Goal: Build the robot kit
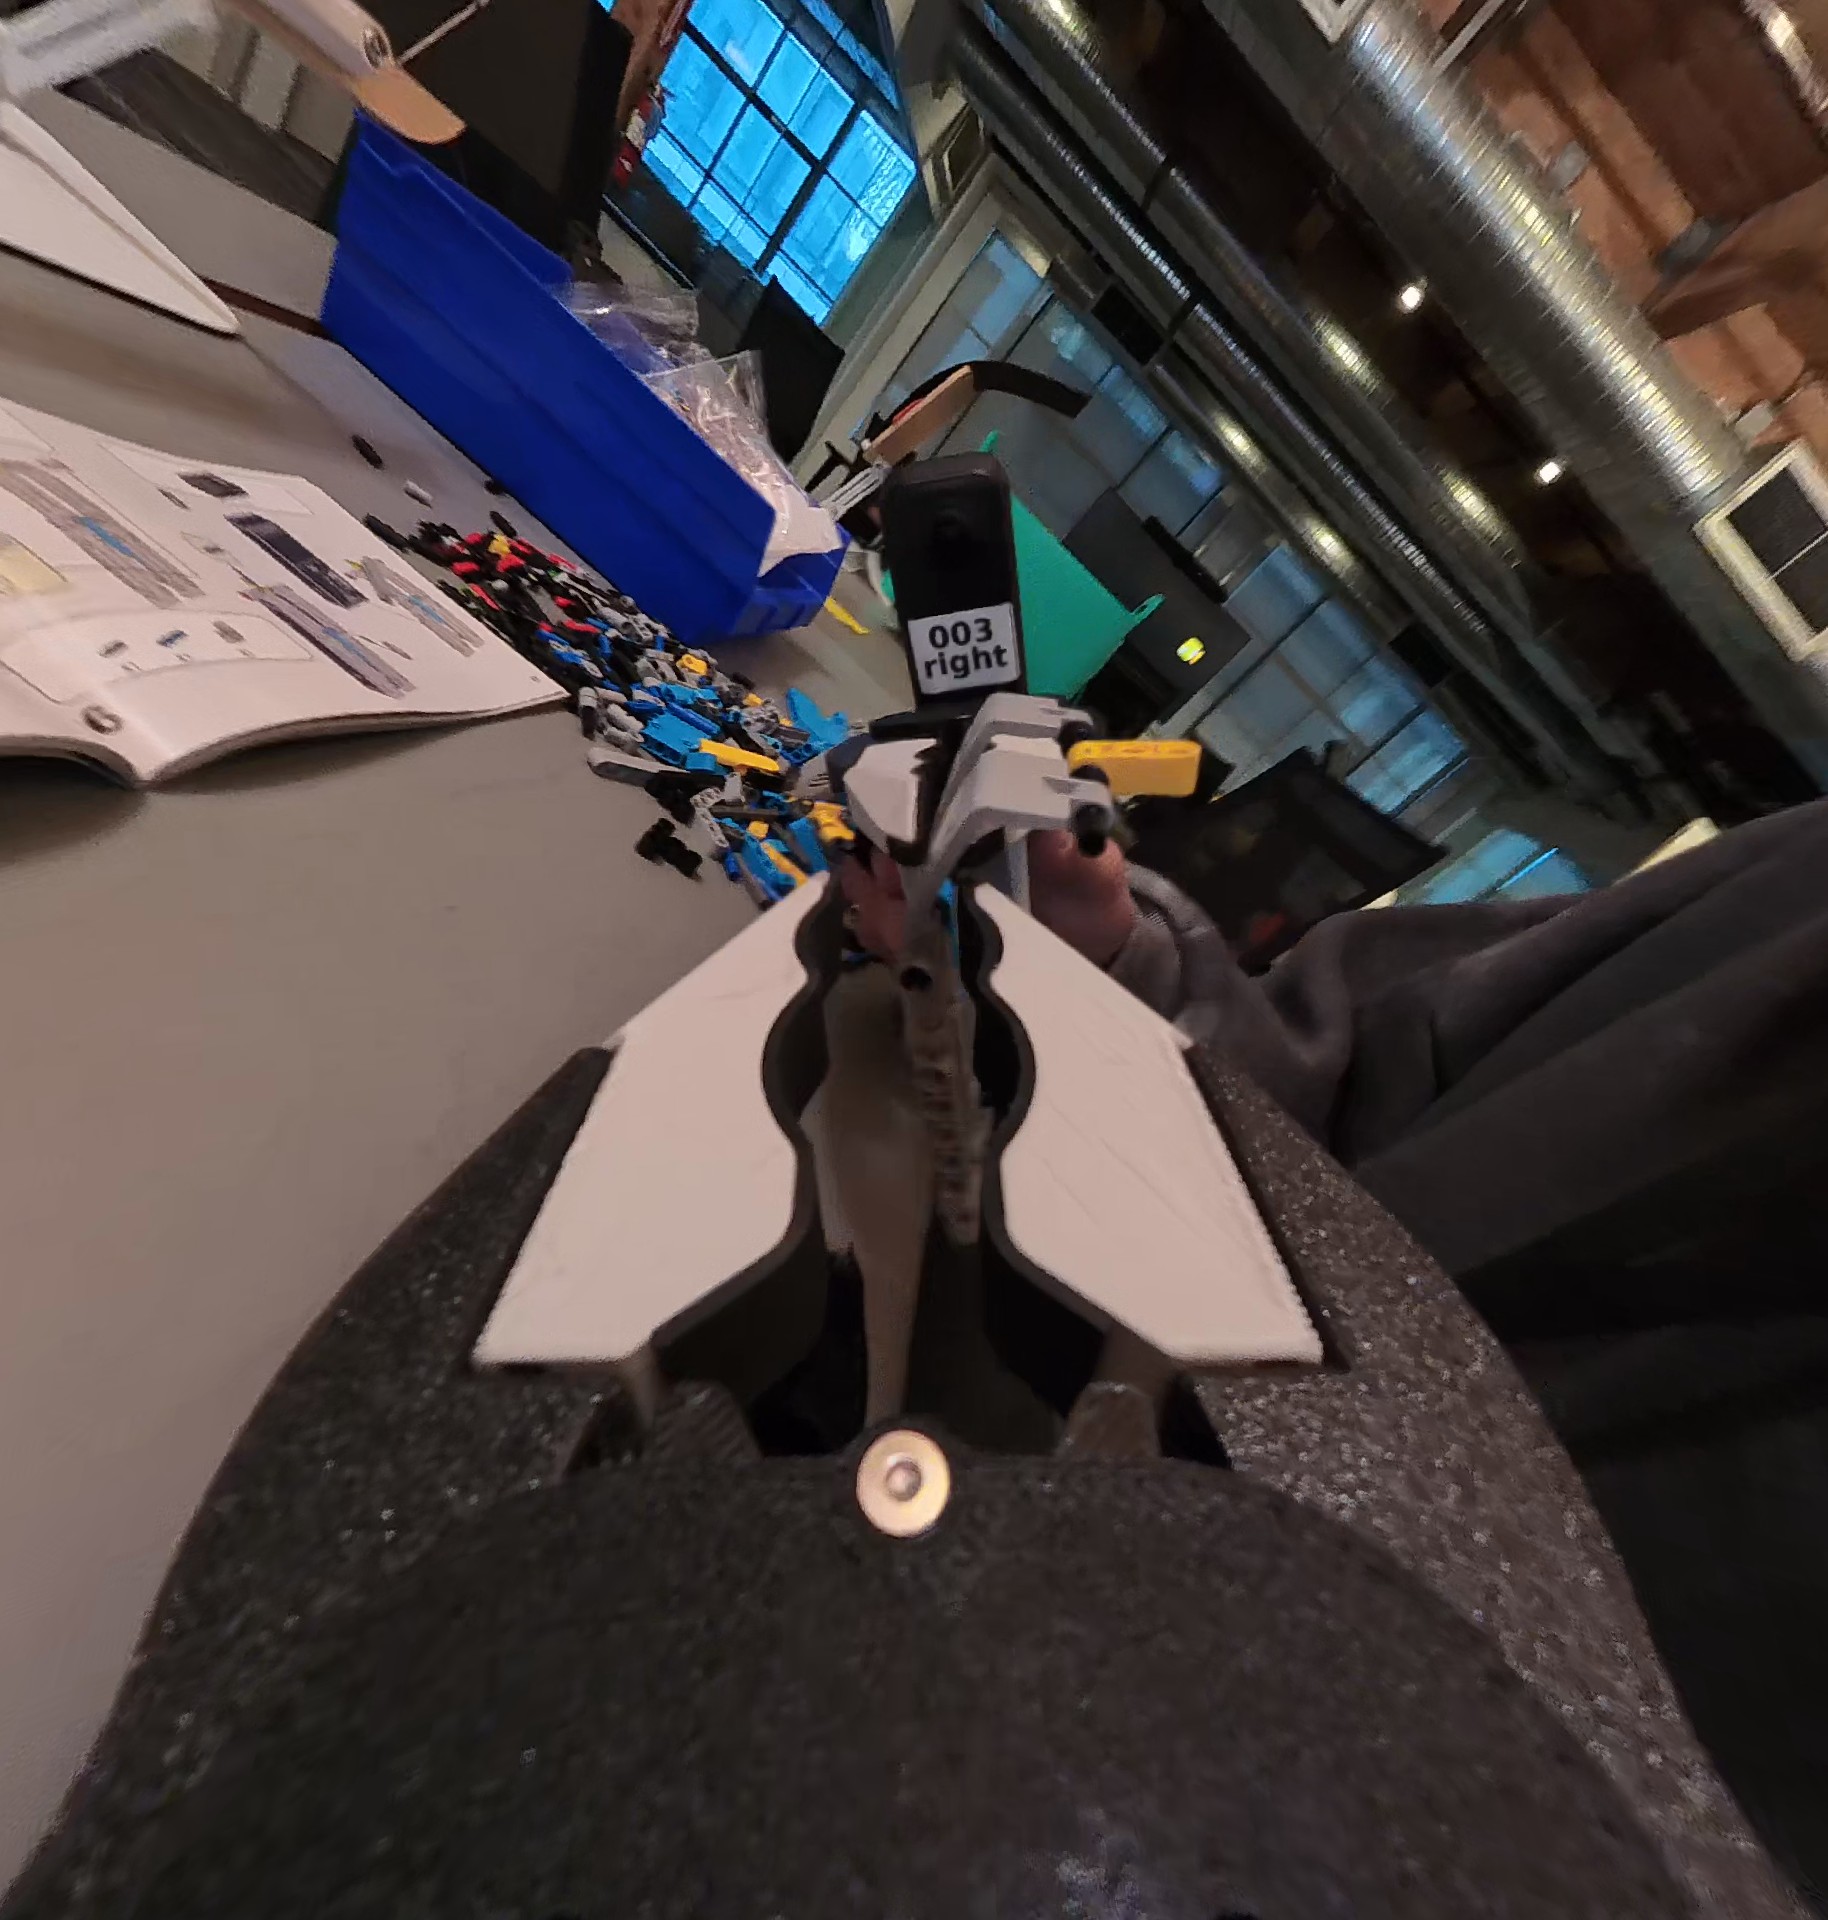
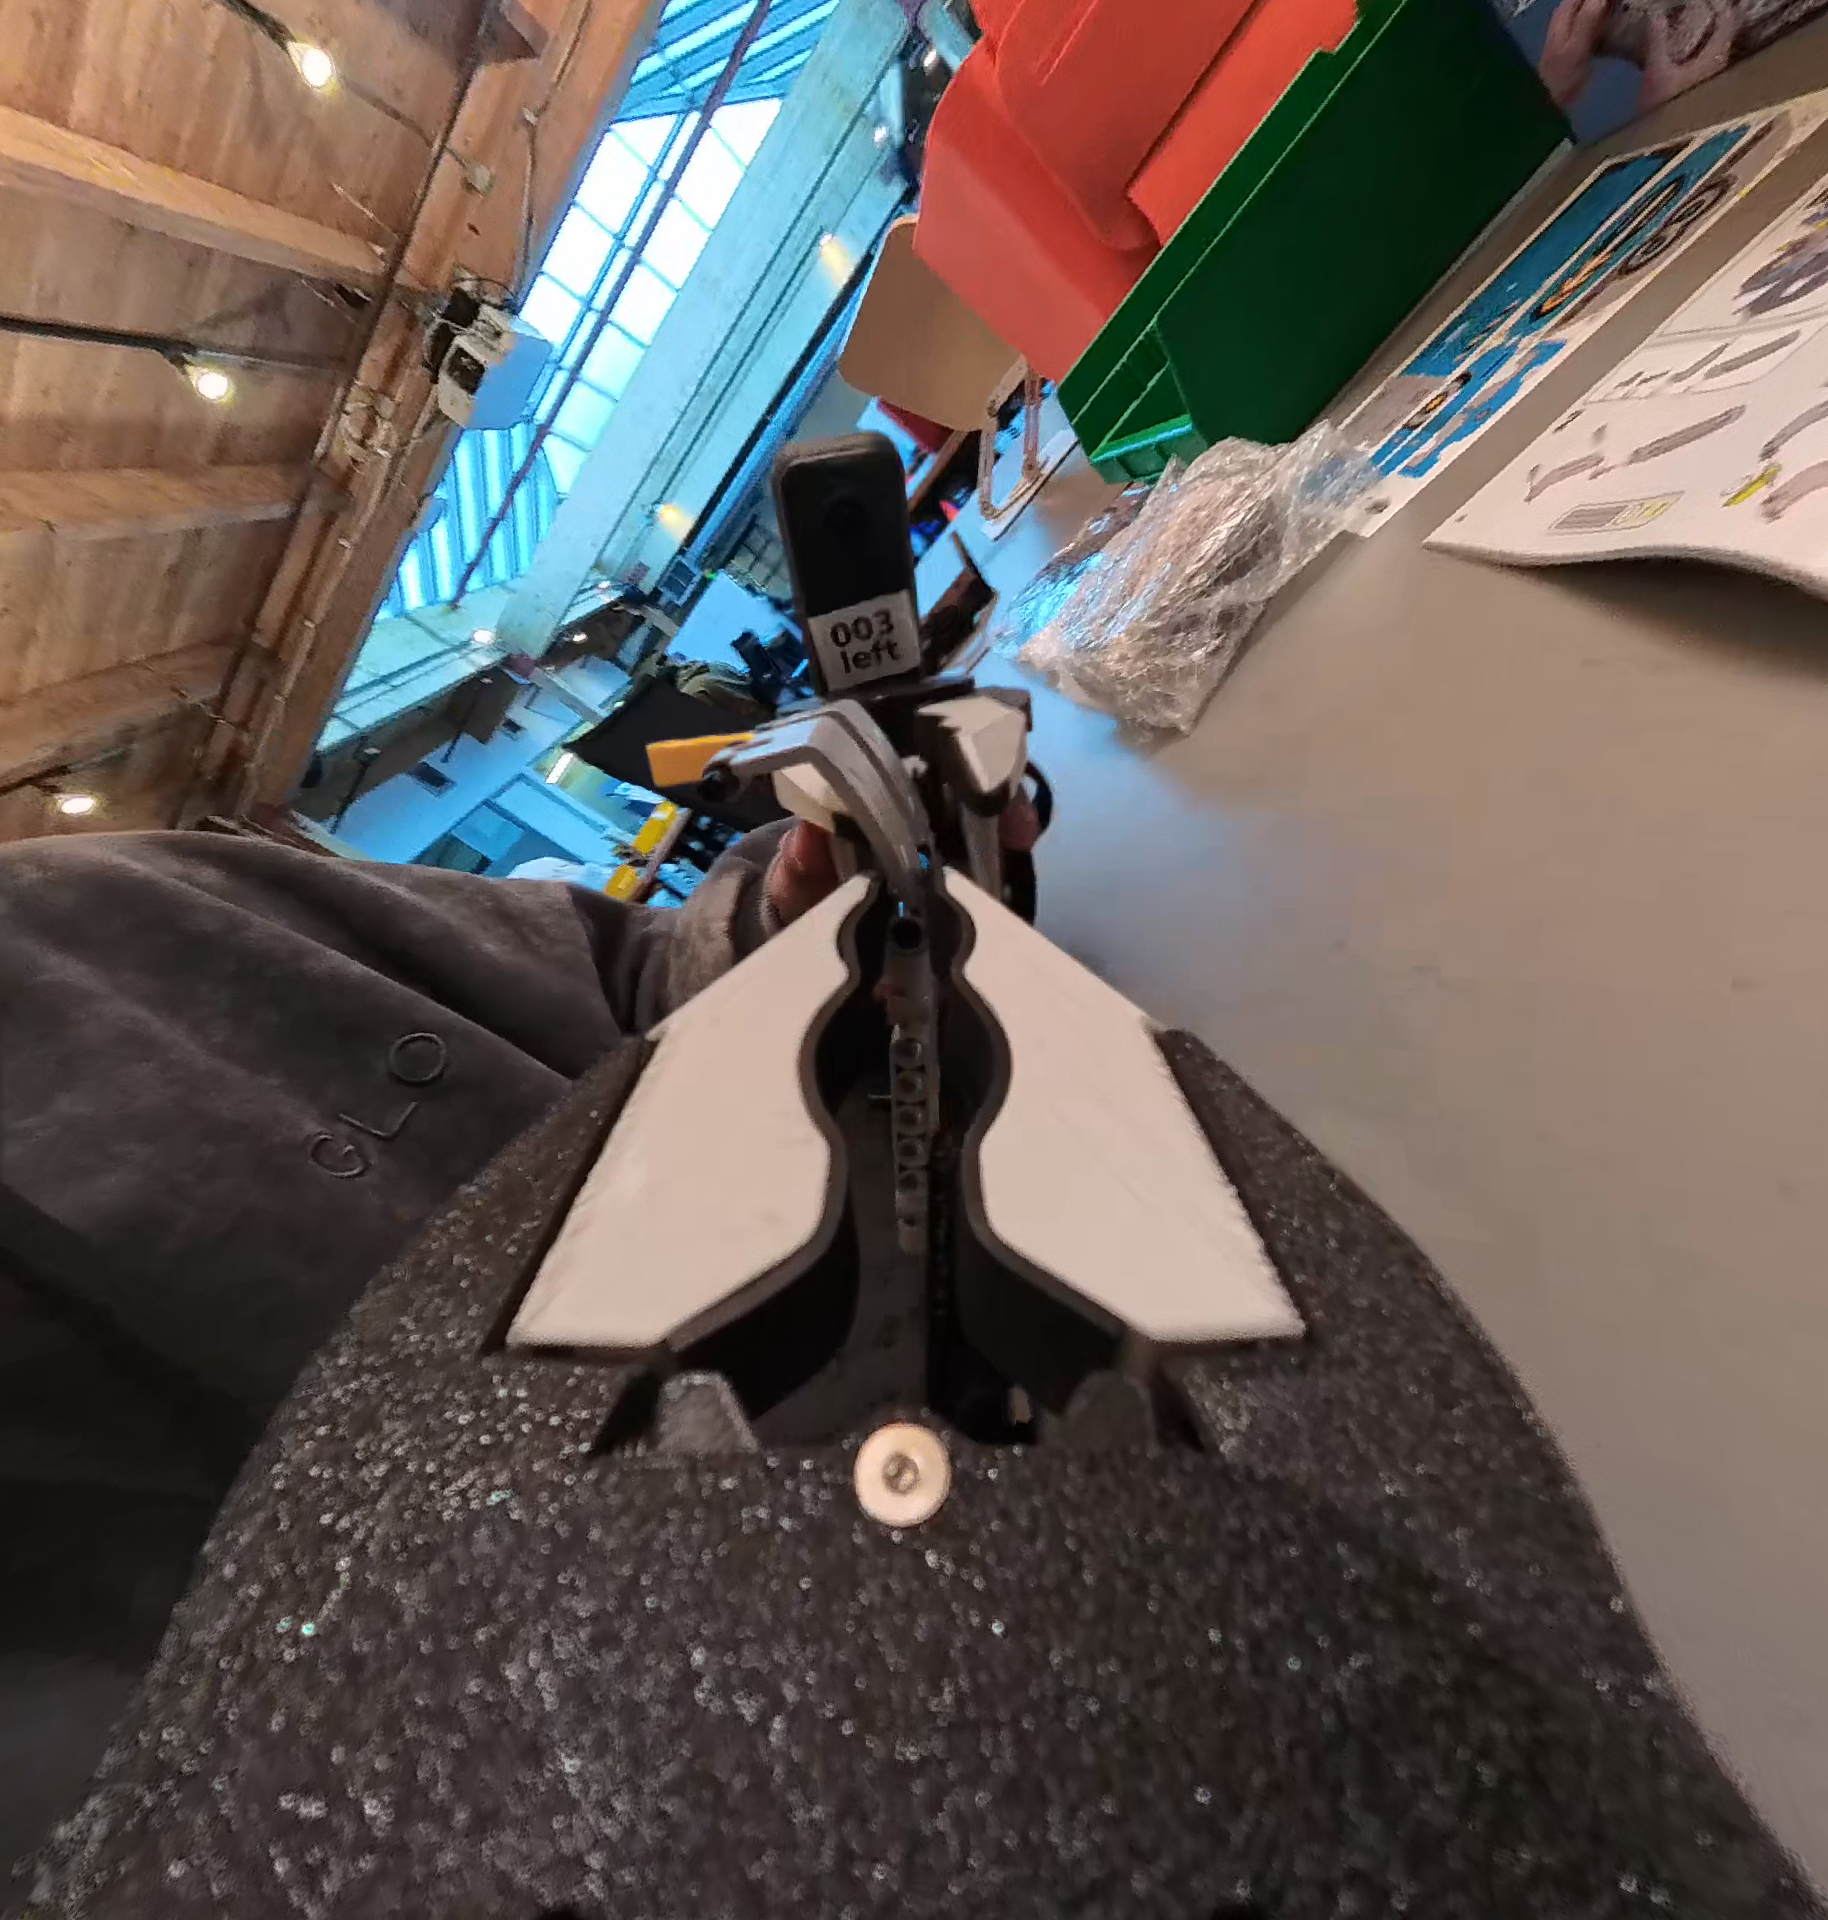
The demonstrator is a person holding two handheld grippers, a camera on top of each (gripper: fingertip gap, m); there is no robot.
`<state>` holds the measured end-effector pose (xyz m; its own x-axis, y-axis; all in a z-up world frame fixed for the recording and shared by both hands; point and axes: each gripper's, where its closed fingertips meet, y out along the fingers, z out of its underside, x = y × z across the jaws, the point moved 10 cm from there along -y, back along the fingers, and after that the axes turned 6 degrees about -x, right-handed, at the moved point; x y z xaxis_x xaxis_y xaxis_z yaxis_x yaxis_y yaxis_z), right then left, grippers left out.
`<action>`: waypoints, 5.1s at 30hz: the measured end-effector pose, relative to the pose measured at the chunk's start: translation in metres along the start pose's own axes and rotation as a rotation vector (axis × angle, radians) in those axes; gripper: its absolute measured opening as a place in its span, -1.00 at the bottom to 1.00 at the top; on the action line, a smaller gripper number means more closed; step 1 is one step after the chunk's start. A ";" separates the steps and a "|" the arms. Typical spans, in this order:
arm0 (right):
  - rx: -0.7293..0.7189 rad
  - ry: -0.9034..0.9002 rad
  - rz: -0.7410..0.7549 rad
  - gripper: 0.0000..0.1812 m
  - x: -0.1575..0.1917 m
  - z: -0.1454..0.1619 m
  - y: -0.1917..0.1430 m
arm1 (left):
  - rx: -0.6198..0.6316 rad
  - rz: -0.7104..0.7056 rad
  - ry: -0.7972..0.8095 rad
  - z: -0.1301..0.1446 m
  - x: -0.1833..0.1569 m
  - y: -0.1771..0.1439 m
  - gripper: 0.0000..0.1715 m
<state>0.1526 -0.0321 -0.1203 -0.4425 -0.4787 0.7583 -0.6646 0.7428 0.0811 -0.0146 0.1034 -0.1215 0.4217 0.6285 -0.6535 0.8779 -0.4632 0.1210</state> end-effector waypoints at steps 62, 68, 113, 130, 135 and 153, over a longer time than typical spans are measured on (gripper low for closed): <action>0.098 -0.490 0.072 -0.93 0.029 0.002 0.002 | 0.146 0.046 0.070 0.009 -0.010 0.010 -0.86; 0.058 -0.440 0.022 -0.94 0.031 -0.002 -0.003 | 0.078 0.055 0.224 0.003 -0.023 0.002 -0.69; 0.124 -0.444 0.012 -0.88 0.027 0.002 -0.004 | 0.211 0.081 0.322 0.012 -0.025 0.001 -0.94; 0.164 -0.397 -0.007 -0.94 0.027 0.005 -0.001 | 0.300 0.018 0.400 0.025 -0.024 0.013 -0.95; 0.110 -0.519 0.129 -0.77 0.025 0.000 -0.001 | 0.269 -0.069 0.282 0.019 -0.008 0.010 -0.94; 0.421 -0.937 0.999 -0.05 0.014 0.047 0.068 | 0.207 -0.810 0.606 0.002 -0.020 -0.001 -0.94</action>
<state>0.0732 -0.0104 -0.1350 -0.9390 -0.0974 -0.3298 0.1039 0.8339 -0.5421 -0.0244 0.0896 -0.1097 -0.1846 0.9827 0.0114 0.9178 0.1766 -0.3557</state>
